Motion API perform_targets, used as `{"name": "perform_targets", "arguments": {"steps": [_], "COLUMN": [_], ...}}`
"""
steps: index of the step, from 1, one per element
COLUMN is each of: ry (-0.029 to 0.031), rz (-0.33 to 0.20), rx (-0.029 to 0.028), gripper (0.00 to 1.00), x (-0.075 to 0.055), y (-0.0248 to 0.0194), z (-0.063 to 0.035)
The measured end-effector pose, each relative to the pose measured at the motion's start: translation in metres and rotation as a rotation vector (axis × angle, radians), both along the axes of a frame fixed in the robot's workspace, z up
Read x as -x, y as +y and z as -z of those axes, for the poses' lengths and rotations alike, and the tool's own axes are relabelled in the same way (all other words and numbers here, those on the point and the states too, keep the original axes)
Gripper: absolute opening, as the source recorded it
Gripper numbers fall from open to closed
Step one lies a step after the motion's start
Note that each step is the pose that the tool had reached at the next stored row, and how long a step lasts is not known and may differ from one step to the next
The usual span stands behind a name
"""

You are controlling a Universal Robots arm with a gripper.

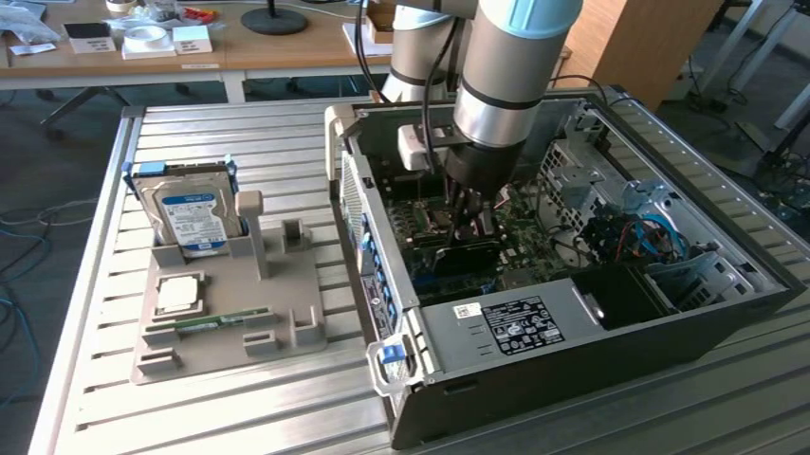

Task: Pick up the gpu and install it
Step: 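Press down on the gpu until it lock into place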

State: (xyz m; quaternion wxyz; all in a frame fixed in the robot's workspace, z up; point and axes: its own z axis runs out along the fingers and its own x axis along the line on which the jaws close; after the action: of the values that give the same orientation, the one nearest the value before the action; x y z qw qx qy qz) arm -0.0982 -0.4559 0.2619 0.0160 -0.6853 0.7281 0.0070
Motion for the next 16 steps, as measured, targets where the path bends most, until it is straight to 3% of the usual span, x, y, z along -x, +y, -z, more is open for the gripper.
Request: {"name": "perform_targets", "arguments": {"steps": [16], "ry": [0.0001], "rz": [0.000], "rx": [-0.0001], "gripper": [0.11], "x": [0.0009], "y": [-0.0001], "z": [0.0014]}}
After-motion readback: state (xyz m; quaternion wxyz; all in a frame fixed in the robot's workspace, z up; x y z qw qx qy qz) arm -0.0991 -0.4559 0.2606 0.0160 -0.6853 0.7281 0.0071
